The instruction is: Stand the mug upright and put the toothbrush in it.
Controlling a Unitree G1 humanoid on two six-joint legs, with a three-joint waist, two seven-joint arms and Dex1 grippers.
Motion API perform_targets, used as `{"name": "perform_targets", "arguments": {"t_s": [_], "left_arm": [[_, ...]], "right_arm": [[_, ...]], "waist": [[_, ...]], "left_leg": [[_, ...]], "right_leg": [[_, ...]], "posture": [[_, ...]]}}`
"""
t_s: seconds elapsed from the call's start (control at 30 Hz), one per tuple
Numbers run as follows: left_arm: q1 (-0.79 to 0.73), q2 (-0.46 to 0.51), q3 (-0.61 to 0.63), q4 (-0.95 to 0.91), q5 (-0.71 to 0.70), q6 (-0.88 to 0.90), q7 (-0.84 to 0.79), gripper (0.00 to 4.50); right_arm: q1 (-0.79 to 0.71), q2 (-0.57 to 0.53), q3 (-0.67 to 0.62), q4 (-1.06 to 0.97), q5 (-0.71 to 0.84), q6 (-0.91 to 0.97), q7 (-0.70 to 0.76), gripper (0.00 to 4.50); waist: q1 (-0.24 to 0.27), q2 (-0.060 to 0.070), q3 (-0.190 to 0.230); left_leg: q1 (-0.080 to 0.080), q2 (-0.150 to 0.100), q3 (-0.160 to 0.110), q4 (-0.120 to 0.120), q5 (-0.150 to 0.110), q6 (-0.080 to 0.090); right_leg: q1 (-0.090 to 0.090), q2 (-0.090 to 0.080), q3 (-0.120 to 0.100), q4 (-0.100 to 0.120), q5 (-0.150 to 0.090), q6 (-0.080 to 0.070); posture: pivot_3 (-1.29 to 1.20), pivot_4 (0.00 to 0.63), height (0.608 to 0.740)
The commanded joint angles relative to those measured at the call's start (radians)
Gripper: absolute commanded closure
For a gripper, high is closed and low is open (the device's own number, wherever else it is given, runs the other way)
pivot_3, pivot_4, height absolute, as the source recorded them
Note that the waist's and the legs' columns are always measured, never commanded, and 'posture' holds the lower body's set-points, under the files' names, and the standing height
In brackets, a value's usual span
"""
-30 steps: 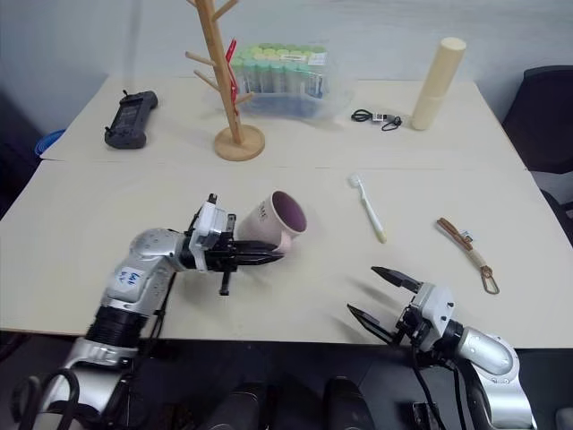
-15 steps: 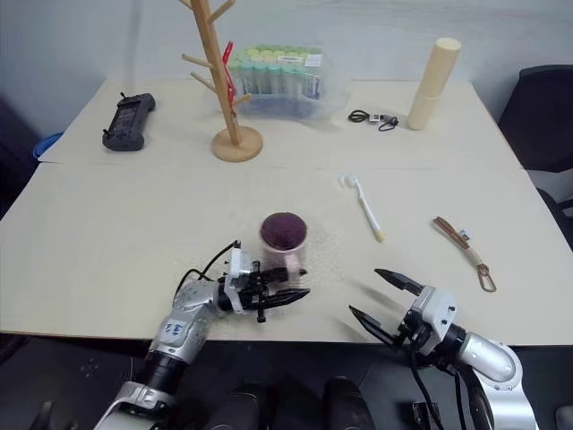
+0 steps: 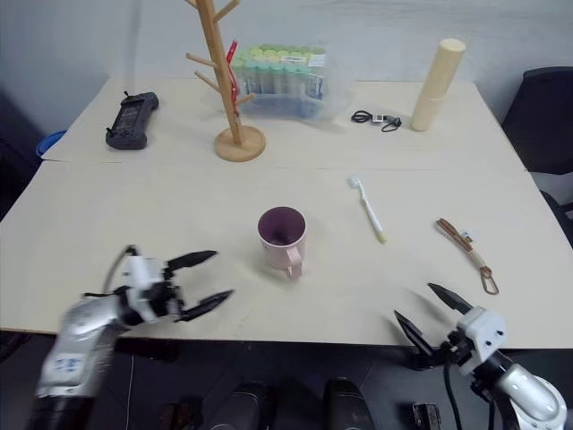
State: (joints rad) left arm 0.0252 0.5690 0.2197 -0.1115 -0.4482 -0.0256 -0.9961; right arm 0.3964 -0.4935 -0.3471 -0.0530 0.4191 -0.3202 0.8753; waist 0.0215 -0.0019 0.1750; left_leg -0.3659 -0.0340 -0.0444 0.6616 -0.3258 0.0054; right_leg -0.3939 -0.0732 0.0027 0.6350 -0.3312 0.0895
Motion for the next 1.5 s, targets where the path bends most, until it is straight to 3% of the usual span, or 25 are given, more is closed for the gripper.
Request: {"name": "perform_targets", "arguments": {"t_s": [0.03,0.13,0.33,0.5,0.6,0.73,0.93,1.07,1.17,1.33,1.4,1.5], "left_arm": [[0.035,0.087,0.127,-0.016,-0.091,0.059,-0.033,0.05],[0.041,0.150,0.174,-0.025,-0.140,0.121,-0.060,0.05],[-0.047,0.150,0.091,-0.054,-0.075,0.137,-0.015,0.05],[-0.102,0.132,0.035,-0.088,-0.065,0.144,0.000,0.05],[-0.114,0.131,0.020,-0.104,-0.065,0.154,0.008,0.05],[-0.136,0.114,0.019,-0.140,-0.076,0.156,0.032,0.00],[-0.122,0.114,0.024,-0.186,-0.084,0.181,0.045,0.00],[-0.122,0.085,0.036,-0.194,-0.098,0.163,0.061,0.00],[-0.129,0.073,0.031,-0.192,-0.103,0.168,0.064,0.00],[-0.127,0.070,0.032,-0.176,-0.114,0.177,0.052,0.00],[-0.102,0.069,0.056,-0.139,-0.121,0.173,0.044,0.00],[-0.087,0.066,0.067,-0.103,-0.117,0.166,0.042,0.00]], "right_arm": [[-0.049,-0.020,-0.004,-0.026,0.023,0.026,-0.007,0.00],[-0.211,-0.055,0.041,-0.098,0.090,0.209,-0.049,0.00],[-0.570,-0.191,0.171,-0.117,0.050,0.726,-0.206,0.00],[-0.953,-0.198,0.327,0.078,-0.021,1.079,-0.262,0.00],[-1.087,-0.187,0.428,0.220,-0.091,1.154,-0.241,0.00],[-1.201,-0.150,0.504,0.385,-0.165,1.172,-0.226,0.91],[-1.269,-0.149,0.568,0.479,-0.220,1.176,-0.116,2.97],[-1.250,-0.161,0.541,0.511,-0.230,1.107,-0.054,4.24],[-1.220,-0.128,0.393,0.567,-0.133,0.983,0.006,4.25],[-1.255,-0.005,0.107,0.550,0.101,0.970,0.011,4.25],[-1.203,0.165,0.089,0.353,0.200,0.767,0.094,4.25],[-1.153,0.306,0.156,0.222,0.209,0.674,0.125,4.25]], "waist": [[-0.003,0.000,0.000],[-0.025,0.001,0.000],[-0.014,0.005,0.000],[-0.022,0.005,0.000],[-0.026,0.005,0.000],[-0.026,0.005,0.000],[-0.027,0.003,-0.001],[-0.028,0.003,-0.001],[-0.025,0.001,-0.001],[-0.035,0.001,-0.001],[-0.043,0.001,-0.001],[-0.067,0.002,-0.001]], "left_leg": [[0.000,0.000,0.000,0.000,-0.001,0.002],[0.001,0.001,0.000,0.000,-0.002,0.003],[-0.001,0.001,-0.002,-0.002,0.001,-0.002],[-0.005,-0.001,-0.001,-0.001,0.001,-0.002],[-0.006,-0.001,-0.001,-0.002,0.001,-0.002],[-0.008,-0.001,0.000,-0.003,0.001,-0.002],[-0.013,-0.001,0.002,0.001,0.001,-0.002],[-0.013,-0.001,0.002,0.001,0.001,-0.002],[-0.013,-0.001,0.002,0.001,0.001,-0.002],[-0.013,0.000,0.004,0.001,0.001,-0.003],[-0.013,0.001,0.003,0.000,0.002,-0.003],[-0.010,0.003,0.002,-0.003,0.000,-0.006]], "right_leg": [[0.000,0.000,0.000,0.000,0.000,0.000],[0.001,0.000,0.001,0.001,0.000,0.000],[-0.002,-0.001,-0.002,0.001,-0.001,-0.002],[-0.005,-0.001,-0.001,-0.001,0.000,-0.001],[-0.006,-0.001,-0.001,-0.001,0.000,-0.001],[-0.010,-0.001,-0.001,0.002,0.000,-0.001],[-0.015,-0.001,-0.001,0.007,0.000,-0.001],[-0.015,0.000,-0.001,0.008,0.000,-0.001],[-0.015,0.000,-0.001,0.008,0.000,-0.001],[-0.016,0.000,0.000,0.009,0.000,0.000],[-0.016,0.001,0.000,0.009,0.000,0.000],[-0.018,0.008,0.002,0.011,0.000,0.000]], "posture": [[0.00,0.150,0.740],[0.00,0.150,0.740],[0.00,0.150,0.740],[0.00,0.150,0.740],[0.00,0.150,0.740],[0.00,0.150,0.740],[0.00,0.150,0.740],[0.00,0.150,0.740],[0.00,0.150,0.740],[0.00,0.150,0.740],[0.00,0.150,0.740],[0.00,0.150,0.740]]}}
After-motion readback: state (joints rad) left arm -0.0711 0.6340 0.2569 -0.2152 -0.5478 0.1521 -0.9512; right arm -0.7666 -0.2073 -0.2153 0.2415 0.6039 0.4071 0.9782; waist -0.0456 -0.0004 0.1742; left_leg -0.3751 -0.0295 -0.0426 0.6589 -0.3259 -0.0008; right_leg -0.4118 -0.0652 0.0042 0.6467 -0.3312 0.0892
